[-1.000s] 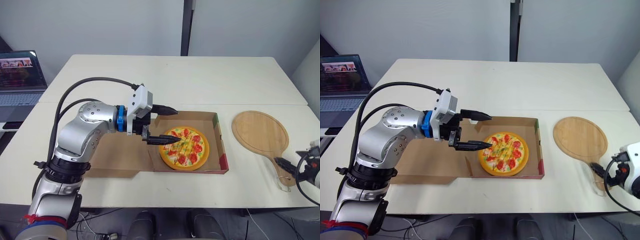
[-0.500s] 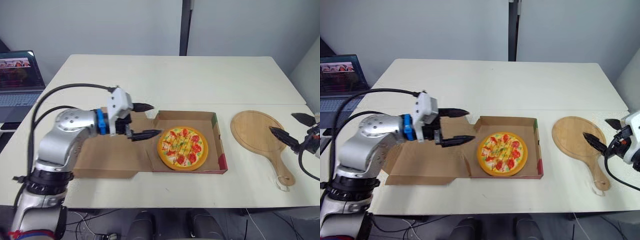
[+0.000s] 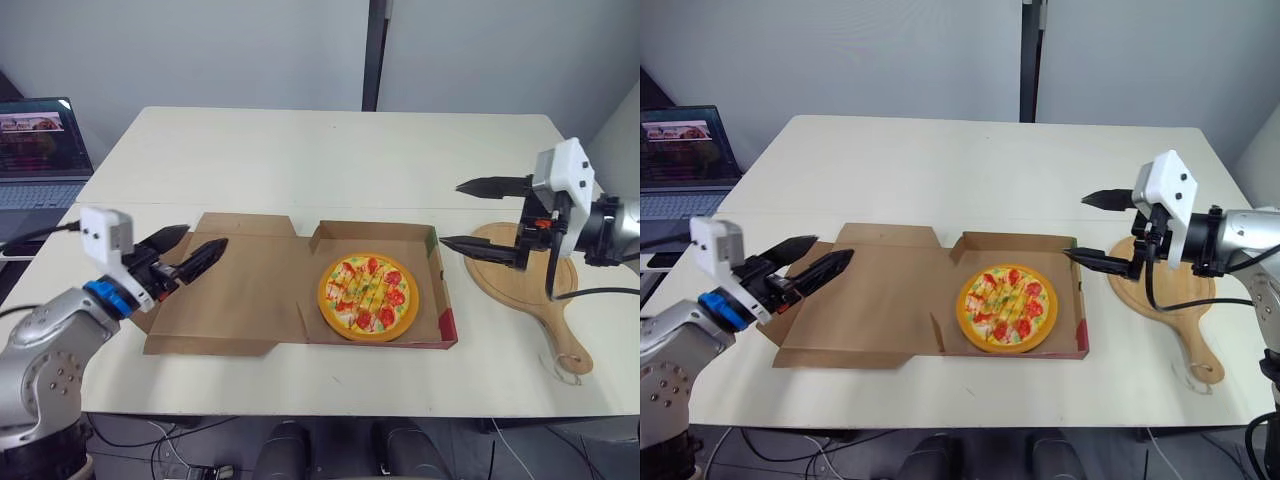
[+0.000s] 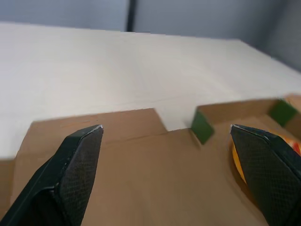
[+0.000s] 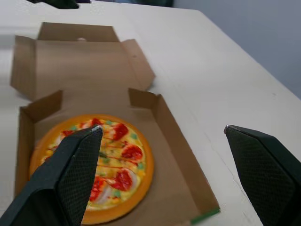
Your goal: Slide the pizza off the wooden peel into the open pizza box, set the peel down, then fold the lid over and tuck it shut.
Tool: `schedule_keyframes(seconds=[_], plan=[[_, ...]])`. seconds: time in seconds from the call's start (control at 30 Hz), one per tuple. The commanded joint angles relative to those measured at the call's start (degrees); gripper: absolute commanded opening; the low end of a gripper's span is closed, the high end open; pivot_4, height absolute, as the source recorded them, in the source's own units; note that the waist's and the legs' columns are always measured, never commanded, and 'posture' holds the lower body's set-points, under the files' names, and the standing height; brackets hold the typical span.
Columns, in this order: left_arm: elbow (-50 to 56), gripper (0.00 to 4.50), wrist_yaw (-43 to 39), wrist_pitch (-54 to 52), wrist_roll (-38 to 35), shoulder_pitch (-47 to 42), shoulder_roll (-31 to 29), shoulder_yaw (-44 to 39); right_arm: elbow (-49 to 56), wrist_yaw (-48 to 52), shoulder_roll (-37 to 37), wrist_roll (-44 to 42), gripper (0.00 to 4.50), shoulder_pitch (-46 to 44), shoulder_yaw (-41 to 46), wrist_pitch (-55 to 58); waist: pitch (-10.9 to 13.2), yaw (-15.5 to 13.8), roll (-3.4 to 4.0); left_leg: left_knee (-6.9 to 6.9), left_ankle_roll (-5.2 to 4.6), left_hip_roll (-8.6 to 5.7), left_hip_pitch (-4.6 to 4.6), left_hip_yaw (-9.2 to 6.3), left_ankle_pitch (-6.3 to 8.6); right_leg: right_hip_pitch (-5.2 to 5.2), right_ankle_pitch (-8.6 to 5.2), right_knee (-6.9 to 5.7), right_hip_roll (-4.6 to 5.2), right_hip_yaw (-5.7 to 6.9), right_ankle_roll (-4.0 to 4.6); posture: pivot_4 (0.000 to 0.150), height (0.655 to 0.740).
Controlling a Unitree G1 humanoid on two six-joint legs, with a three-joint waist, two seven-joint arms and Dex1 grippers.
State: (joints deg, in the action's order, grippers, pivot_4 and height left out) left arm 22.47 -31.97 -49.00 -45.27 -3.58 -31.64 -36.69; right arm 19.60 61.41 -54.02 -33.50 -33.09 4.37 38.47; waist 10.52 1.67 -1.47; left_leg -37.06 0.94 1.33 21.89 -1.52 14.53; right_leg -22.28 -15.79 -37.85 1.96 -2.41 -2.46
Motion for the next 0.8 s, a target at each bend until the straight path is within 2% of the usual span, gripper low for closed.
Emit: schedule_keyframes(seconds=[0.03,0.1,0.23,0.33,0.43,0.67,0.8], plan=[[2.8,4.5,7.21,-5.21,-10.53,4.57,3.48,-7.87,1.04,3.1,0.46,-1.97,4.46,-3.2,-3.48,1.77,0.0,0.06,0.0,0.01,0.0,0.01,0.0,-0.02,0.0,0.0,0.01,-0.01,0.0,0.02,0.01,0.15,0.74],[2.97,4.5,9.99,-7.45,-15.61,7.39,4.67,-9.89,0.99,3.73,1.19,-2.53,4.46,-4.44,-4.75,2.3,0.0,0.0,-0.01,0.01,0.0,0.02,-0.01,-0.01,0.0,-0.01,0.01,-0.02,0.03,0.02,0.03,0.15,0.74],[2.04,4.5,19.18,-11.09,-35.33,16.45,8.27,-13.27,0.66,5.85,3.34,-2.44,4.46,-6.89,-7.12,0.84,-0.02,0.0,-0.03,-0.01,0.01,0.02,-0.02,0.0,0.0,0.0,0.02,-0.02,0.08,0.01,0.04,0.15,0.74],[2.46,4.5,24.85,-9.24,-46.01,23.01,9.46,-12.64,-0.01,6.31,4.99,-1.59,4.46,-8.24,-8.26,-0.24,-0.03,0.01,-0.06,-0.01,0.02,0.03,-0.02,0.0,0.01,0.0,0.0,0.01,0.14,-0.01,0.08,0.15,0.74],[4.09,4.5,31.29,-5.02,-53.61,27.99,11.48,-10.43,-0.34,6.95,5.99,-0.73,4.46,-8.69,-9.13,-1.2,-0.04,-0.14,-0.08,0.0,0.02,0.06,-0.04,-0.02,0.01,0.0,-0.07,0.01,0.18,-0.06,0.23,0.15,0.74],[10.14,4.5,44.1,5.3,-64.07,36.38,16.58,-1.28,-2.11,7.05,6.36,-1.51,4.46,-9.42,-8.08,-0.49,-0.05,-0.19,-0.08,0.02,0.03,0.03,-0.02,0.03,0.01,0.01,-0.14,0.1,0.19,-0.09,0.36,0.15,0.74],[10.19,4.5,45.99,9.52,-64.48,37.05,16.83,1.97,-2.17,7.32,5.78,-1.18,4.46,-9.05,-8.03,-0.84,-0.05,-0.21,-0.08,0.05,0.03,-0.01,-0.03,0.08,0.02,0.0,-0.17,0.12,0.13,-0.07,0.42,0.15,0.74]])
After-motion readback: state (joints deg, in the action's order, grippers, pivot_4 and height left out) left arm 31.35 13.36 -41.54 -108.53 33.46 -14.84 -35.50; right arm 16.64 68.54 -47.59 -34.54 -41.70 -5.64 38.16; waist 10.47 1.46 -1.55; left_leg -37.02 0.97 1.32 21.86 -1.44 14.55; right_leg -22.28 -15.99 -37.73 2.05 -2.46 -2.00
